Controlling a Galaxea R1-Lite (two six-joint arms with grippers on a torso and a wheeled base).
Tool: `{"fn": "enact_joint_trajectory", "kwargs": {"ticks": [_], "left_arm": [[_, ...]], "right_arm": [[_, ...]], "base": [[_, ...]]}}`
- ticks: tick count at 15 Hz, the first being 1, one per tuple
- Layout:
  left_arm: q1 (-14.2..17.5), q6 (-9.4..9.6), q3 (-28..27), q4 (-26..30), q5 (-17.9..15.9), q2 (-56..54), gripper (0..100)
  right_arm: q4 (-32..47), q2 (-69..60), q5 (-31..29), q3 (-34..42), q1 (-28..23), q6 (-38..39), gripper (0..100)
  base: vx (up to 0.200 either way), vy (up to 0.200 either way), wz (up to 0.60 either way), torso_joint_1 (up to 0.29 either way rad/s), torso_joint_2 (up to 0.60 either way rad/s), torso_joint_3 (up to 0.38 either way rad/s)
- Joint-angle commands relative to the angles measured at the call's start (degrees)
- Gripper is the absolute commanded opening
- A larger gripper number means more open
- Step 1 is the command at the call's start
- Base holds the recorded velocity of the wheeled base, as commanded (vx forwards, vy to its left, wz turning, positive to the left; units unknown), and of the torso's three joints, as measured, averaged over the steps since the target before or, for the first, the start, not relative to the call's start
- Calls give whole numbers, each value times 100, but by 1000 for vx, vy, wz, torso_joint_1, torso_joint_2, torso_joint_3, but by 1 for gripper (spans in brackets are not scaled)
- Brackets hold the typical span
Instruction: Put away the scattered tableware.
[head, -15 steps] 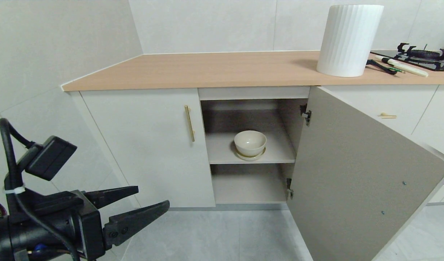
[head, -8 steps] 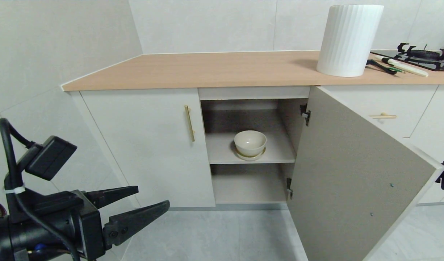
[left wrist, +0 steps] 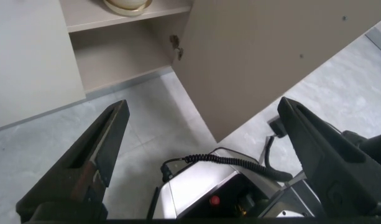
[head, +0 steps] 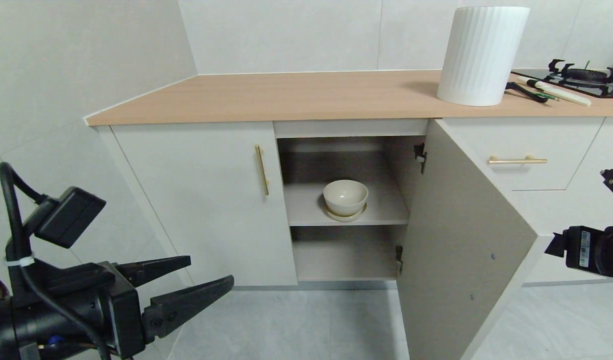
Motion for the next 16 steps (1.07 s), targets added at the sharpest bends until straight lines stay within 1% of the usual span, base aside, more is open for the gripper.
{"fn": "enact_joint_trajectory", "kwargs": {"ticks": [1,5,9,12,14,16], "left_arm": [[0,-2,0,-1,1,5,100],[0,-2,-8,-1,10,-4,100],[0,-2,-8,-1,10,-22,100],[0,-2,-17,-1,19,-31,100],[0,-10,-26,-1,27,-48,100],[0,-2,-26,-1,27,-57,100]], "right_arm": [[-22,14,70,15,172,88,100],[-374,120,237,164,498,343,100],[-1226,533,289,384,612,370,100],[-1736,999,351,287,849,361,100],[-2220,1359,588,147,955,343,100],[-2466,1667,843,-38,972,343,100]], "base": [[0,0,0,0,0,0],[0,0,0,0,0,0],[0,0,0,0,0,0],[0,0,0,0,0,0],[0,0,0,0,0,0],[0,0,0,0,0,0]]}}
